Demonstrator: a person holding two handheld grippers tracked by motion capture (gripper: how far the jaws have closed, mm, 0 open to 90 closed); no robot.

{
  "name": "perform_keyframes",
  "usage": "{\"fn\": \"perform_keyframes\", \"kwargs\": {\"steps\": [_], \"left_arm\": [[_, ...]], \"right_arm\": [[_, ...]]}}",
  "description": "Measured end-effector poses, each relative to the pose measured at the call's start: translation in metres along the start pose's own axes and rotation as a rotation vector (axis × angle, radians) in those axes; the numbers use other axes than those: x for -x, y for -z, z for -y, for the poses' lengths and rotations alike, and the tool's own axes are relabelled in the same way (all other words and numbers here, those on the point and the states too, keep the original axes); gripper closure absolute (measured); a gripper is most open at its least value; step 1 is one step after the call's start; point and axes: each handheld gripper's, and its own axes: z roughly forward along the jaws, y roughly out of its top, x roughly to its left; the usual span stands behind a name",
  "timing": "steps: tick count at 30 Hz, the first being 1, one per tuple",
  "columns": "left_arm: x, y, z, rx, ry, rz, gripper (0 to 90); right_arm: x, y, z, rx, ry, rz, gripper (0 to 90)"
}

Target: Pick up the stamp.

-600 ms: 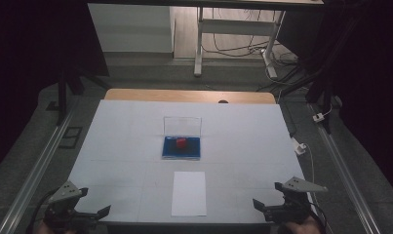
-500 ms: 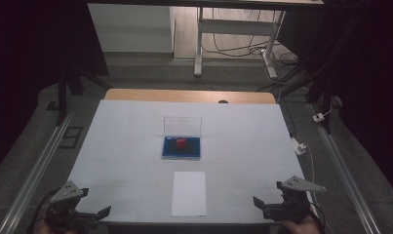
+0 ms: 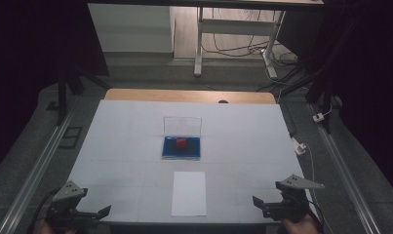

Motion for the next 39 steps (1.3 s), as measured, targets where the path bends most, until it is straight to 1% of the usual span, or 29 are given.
{"fn": "perform_keyframes", "kwargs": {"steps": [1, 3, 6, 10, 12, 14, 17, 20, 21, 23, 25, 29, 31, 32, 33, 35, 39], "left_arm": [[0.000, 0.000, 0.000, 0.000, 0.000, 0.000, 0.2], [0.001, 0.000, 0.000, -0.003, -0.002, -0.007, 0.0], [0.000, 0.000, 0.000, -0.001, -0.002, 0.003, 0.0], [0.000, 0.000, -0.001, -0.004, -0.002, 0.010, 0.0], [0.000, -0.001, -0.002, -0.011, -0.005, 0.013, 0.0], [0.001, -0.001, -0.002, -0.006, -0.004, 0.015, 0.0], [0.004, 0.000, -0.006, 0.012, -0.014, 0.013, 0.0], [0.004, 0.000, -0.008, 0.015, -0.010, 0.019, 0.0], [0.004, -0.001, -0.009, 0.007, -0.001, 0.028, 0.0], [0.004, -0.002, -0.010, 0.006, 0.001, 0.033, 0.0], [0.004, -0.003, -0.011, 0.009, -0.010, 0.041, 0.0], [0.005, -0.006, -0.014, 0.024, -0.058, 0.064, 0.0], [0.005, -0.008, -0.016, 0.033, -0.074, 0.075, 0.0], [0.005, -0.009, -0.017, 0.038, -0.080, 0.084, 0.0], [0.005, -0.009, -0.017, 0.038, -0.080, 0.084, 0.0], [0.005, -0.011, -0.020, 0.048, -0.089, 0.111, 0.0], [0.004, -0.016, -0.025, 0.053, -0.096, 0.129, 0.0]], "right_arm": [[0.000, 0.000, 0.000, 0.001, 0.004, -0.009, 0.0], [0.000, 0.000, 0.000, 0.001, 0.002, -0.013, 0.0], [0.001, 0.001, 0.001, 0.012, 0.002, -0.025, 0.0], [0.002, 0.000, 0.001, 0.008, -0.007, -0.046, 0.0], [0.001, 0.000, 0.000, 0.001, 0.000, -0.044, 0.0], [-0.001, -0.001, 0.000, -0.005, 0.014, -0.040, 0.0], [-0.003, -0.002, 0.000, -0.018, 0.035, -0.033, 0.0], [-0.004, -0.003, 0.000, -0.022, 0.044, -0.035, 0.0], [-0.004, -0.003, -0.001, -0.024, 0.044, -0.037, 0.0], [-0.004, -0.003, -0.001, -0.033, 0.049, -0.034, 0.0], [-0.005, -0.004, -0.001, -0.032, 0.053, -0.034, 0.0], [-0.005, -0.004, -0.001, -0.036, 0.060, -0.036, 0.0], [-0.005, -0.004, -0.001, -0.036, 0.058, -0.038, 0.0], [-0.005, -0.004, -0.001, -0.036, 0.058, -0.039, 0.0], [-0.005, -0.004, -0.001, -0.037, 0.058, -0.039, 0.0], [-0.005, -0.005, -0.001, -0.041, 0.060, -0.039, 0.0], [-0.005, -0.005, -0.001, -0.044, 0.063, -0.039, 0.0]]}}
